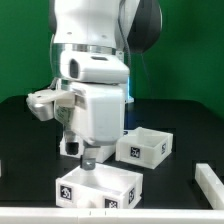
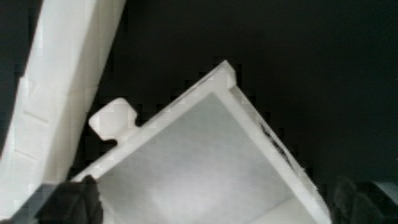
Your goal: Assemble drawer
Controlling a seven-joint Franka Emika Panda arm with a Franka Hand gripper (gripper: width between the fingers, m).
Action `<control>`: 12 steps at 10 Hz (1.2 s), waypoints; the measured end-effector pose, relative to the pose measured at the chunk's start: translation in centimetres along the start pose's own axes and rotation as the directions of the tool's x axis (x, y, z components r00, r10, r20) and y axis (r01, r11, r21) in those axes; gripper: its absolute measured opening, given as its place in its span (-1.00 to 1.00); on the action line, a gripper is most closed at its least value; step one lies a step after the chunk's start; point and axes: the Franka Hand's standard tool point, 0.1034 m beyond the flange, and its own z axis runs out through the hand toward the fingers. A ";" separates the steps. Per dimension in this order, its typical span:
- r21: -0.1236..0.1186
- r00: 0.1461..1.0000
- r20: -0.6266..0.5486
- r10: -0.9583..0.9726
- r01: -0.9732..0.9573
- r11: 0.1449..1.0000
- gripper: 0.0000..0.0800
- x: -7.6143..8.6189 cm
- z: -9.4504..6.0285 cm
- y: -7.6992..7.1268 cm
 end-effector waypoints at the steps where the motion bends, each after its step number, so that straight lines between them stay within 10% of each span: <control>1: 0.002 0.998 0.004 -0.060 0.060 0.998 0.63 -0.3 0.0 -0.2; 10: 0.078 0.863 -0.075 -0.499 0.504 0.860 0.63 -0.4 4.4 -4.1; 12: 0.078 0.864 -0.075 -0.498 0.503 0.861 0.00 -0.4 4.4 -4.1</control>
Offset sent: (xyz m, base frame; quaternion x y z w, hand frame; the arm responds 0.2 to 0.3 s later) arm 0.0000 0.0000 0.0000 0.0000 0.0000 -0.1296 0.9916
